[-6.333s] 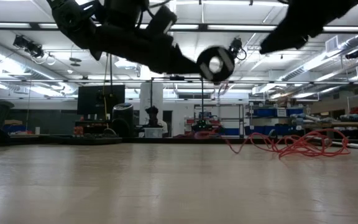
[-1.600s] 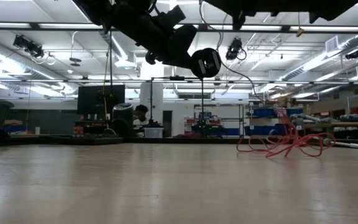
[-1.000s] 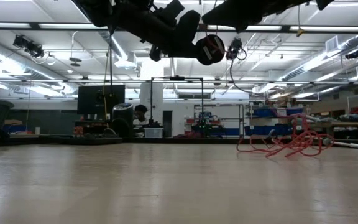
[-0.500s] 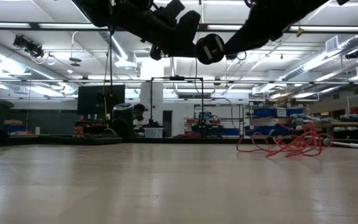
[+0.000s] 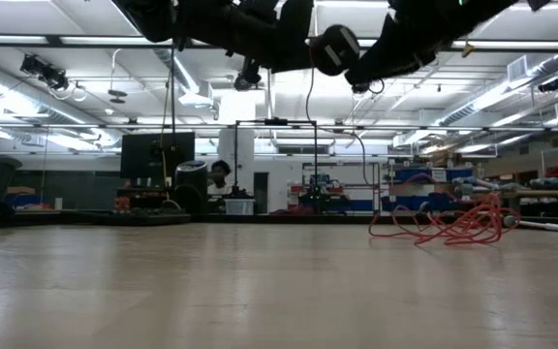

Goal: Coil cords
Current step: Coil the red wire onto the black spool

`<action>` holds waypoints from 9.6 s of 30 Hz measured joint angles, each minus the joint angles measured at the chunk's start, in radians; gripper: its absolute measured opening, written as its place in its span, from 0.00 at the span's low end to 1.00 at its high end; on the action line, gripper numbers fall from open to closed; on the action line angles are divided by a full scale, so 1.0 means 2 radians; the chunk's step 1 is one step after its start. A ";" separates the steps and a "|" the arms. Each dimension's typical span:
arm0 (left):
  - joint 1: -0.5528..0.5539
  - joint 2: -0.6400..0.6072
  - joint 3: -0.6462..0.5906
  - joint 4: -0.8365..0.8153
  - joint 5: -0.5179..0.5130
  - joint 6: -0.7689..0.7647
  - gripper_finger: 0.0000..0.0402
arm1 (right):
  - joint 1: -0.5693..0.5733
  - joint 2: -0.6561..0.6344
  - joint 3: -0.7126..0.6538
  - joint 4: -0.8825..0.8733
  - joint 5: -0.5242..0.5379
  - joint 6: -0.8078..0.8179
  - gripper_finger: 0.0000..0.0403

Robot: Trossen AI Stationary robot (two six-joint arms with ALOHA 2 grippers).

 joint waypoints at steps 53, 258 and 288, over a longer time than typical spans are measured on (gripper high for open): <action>-0.001 0.000 0.000 -0.039 0.053 -0.013 0.01 | -0.095 -0.150 -0.092 -0.199 0.097 0.144 0.01; 0.022 -0.037 0.000 -0.042 0.100 -0.052 0.01 | -0.077 0.009 -0.146 0.342 -0.124 0.101 0.36; 0.022 -0.036 0.000 -0.001 0.099 -0.049 0.01 | -0.096 0.069 -0.082 0.328 -0.136 0.053 0.16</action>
